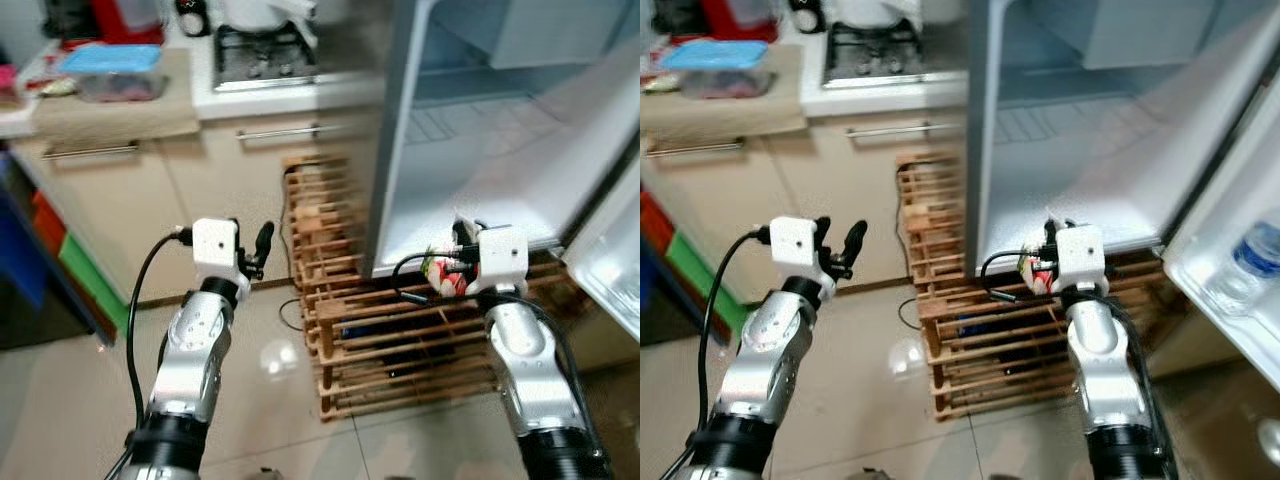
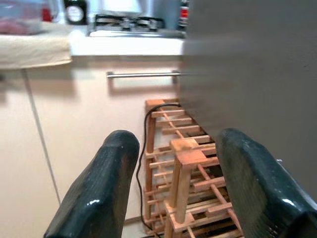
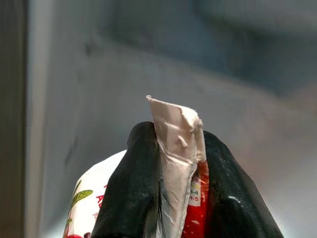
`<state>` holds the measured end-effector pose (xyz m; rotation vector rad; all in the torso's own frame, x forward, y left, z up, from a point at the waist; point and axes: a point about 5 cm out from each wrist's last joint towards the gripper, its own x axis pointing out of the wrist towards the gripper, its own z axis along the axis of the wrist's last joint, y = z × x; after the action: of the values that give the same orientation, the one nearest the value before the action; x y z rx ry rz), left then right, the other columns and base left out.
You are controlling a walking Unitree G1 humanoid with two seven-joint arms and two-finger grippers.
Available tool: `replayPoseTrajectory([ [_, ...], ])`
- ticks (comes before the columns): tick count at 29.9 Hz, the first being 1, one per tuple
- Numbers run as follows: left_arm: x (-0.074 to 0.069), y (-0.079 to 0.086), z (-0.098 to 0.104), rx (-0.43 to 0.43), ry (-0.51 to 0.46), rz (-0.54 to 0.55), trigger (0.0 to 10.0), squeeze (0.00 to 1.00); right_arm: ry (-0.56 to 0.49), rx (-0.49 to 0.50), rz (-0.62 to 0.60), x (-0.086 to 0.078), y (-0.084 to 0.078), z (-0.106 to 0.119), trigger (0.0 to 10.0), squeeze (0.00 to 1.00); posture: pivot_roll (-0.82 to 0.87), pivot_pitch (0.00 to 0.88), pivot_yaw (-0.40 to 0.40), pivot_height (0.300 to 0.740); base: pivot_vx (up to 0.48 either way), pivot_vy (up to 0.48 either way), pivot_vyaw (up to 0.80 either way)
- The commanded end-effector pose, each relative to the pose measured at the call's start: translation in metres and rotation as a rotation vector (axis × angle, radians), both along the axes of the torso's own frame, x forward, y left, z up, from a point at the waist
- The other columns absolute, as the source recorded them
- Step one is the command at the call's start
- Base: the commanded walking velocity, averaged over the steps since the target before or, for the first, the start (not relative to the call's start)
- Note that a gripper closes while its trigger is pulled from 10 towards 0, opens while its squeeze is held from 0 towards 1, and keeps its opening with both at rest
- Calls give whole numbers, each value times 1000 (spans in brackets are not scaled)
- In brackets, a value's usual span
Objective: Restocking fridge
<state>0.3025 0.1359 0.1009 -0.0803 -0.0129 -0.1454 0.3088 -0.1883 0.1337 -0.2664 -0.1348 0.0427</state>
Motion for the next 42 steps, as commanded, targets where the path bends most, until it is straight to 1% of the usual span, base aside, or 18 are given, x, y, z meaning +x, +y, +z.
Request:
replayPoseTrajectory([
  [1,6,-6,7,-20,-23,-4,10000,0,14,14,-4,2,-6,1,10000,0,-125,0,-28,740,0,0,0],
  [2,10,-6,9,-13,-23,-2,10000,0,22,7,-11,4,-9,-1,10000,0,-122,0,-32,740,0,0,0],
  [7,11,-5,10,-2,-20,-20,10000,0,26,26,-25,2,-7,-5,10000,0,-125,0,-24,740,0,0,0],
  [10,10,-10,11,-5,-23,-51,10000,0,31,47,-31,-1,-3,-8,10000,0,-134,0,-6,740,0,-442,0],
  [11,9,-17,12,11,-30,-82,10000,0,40,57,-27,-4,0,-13,10000,0,-134,0,-6,740,0,-442,0],
  [13,10,-21,13,16,-36,-97,10000,0,47,63,-27,-7,1,-16,10000,0,-134,0,-6,740,0,-442,0],
  [15,11,-21,14,12,-36,-95,10000,0,50,69,-30,-9,2,-18,10000,0,-143,0,8,740,0,-442,0],
  [19,15,-19,15,0,-30,-68,10000,0,50,77,-34,-9,2,-18,10000,0,-145,0,8,740,0,-442,0],
  [25,16,-20,15,-11,-27,-74,10000,0,48,63,-25,-8,4,-17,10000,0,-146,0,9,740,0,-442,0],
  [27,16,-19,16,-24,-29,-68,10000,0,48,39,-13,-6,6,-16,10000,0,-143,0,10,740,0,-428,738],
  [31,18,-17,17,-40,-33,-51,10000,0,33,45,5,-1,11,-11,10000,0,-138,0,13,740,187,-255,722],
  [34,18,-16,19,-24,-42,-49,10000,0,24,53,1,3,12,-8,10000,0,-137,0,13,740,0,0,704],
  [35,19,-16,20,-3,-53,-53,10000,0,27,69,0,4,12,-9,10000,0,-137,0,13,740,0,0,0],
  [38,20,-16,20,15,-49,-57,10000,0,24,69,4,4,13,-8,10000,0,-137,0,13,740,0,0,0],
  [42,22,-19,21,32,-51,-89,10000,0,23,69,4,4,16,-10,10000,0,-123,0,13,740,0,0,0],
])
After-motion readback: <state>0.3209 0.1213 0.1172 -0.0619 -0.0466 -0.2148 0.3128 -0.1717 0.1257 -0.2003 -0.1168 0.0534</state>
